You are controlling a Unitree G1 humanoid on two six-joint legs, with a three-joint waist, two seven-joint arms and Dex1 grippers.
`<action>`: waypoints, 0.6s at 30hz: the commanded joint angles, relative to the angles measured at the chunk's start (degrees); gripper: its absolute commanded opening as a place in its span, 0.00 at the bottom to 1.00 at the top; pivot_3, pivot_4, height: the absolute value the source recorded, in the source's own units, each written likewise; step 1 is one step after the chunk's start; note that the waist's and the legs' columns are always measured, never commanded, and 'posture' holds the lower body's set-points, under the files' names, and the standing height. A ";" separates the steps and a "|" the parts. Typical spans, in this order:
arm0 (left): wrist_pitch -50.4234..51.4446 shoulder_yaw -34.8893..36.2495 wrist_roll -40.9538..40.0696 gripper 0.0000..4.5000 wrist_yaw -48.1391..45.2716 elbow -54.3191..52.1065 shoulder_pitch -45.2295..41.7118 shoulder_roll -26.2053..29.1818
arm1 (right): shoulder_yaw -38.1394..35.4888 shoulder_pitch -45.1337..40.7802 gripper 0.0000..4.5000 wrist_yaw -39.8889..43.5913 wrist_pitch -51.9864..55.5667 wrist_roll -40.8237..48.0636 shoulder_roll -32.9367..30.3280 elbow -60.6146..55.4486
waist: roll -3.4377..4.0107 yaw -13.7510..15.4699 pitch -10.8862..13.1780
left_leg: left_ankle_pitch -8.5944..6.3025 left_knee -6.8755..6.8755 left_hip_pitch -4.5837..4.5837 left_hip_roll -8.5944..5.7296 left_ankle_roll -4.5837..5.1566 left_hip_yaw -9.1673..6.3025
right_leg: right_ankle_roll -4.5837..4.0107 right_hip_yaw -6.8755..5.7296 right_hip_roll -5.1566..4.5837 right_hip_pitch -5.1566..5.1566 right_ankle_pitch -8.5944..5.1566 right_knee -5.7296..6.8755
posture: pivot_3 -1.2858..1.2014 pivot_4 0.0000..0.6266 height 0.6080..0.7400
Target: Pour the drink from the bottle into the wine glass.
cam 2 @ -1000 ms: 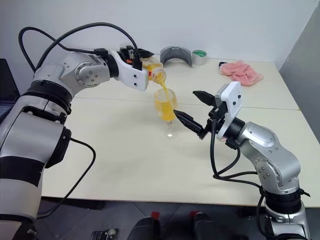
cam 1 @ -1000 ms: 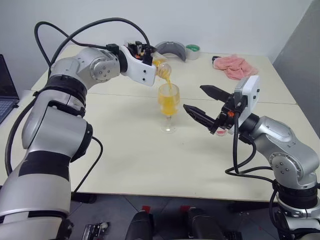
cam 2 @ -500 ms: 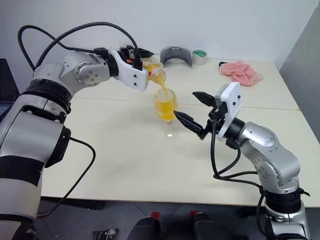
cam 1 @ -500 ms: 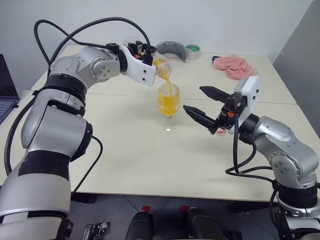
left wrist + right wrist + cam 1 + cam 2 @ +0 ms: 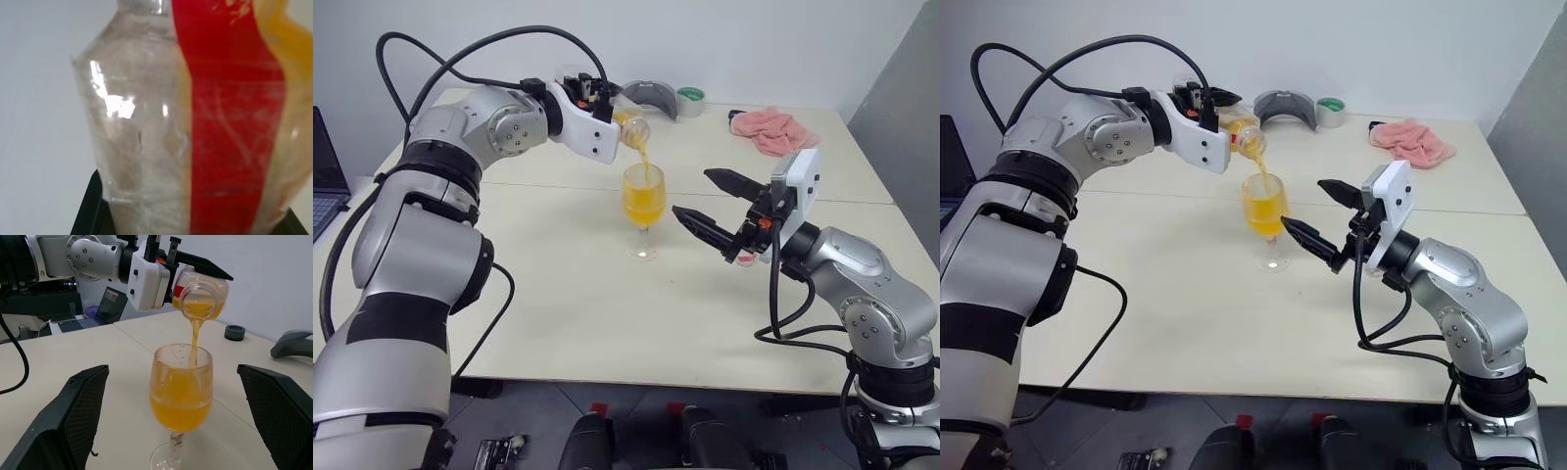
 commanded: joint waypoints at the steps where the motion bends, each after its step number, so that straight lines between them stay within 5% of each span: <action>1: 0.11 0.57 -0.70 0.36 0.34 -0.32 -2.49 0.63 | -1.13 -1.08 1.00 0.16 -1.25 0.04 -0.10 -0.91 | 0.00 0.00 0.00 | 0.00 0.00 0.00 0.00 0.00 0.00 | 0.00 0.00 0.00 0.00 0.00 0.00 | 0.52 0.24 1.00; 18: -1.11 6.38 -10.19 0.36 -8.88 -1.12 -0.23 -1.05 | -0.60 -1.53 1.00 0.05 -1.08 -0.13 0.06 -1.07 | 0.00 0.00 0.00 | 0.00 0.01 0.00 0.00 0.00 0.01 | 0.00 0.00 0.00 -0.01 0.00 0.01 | 0.52 0.24 1.00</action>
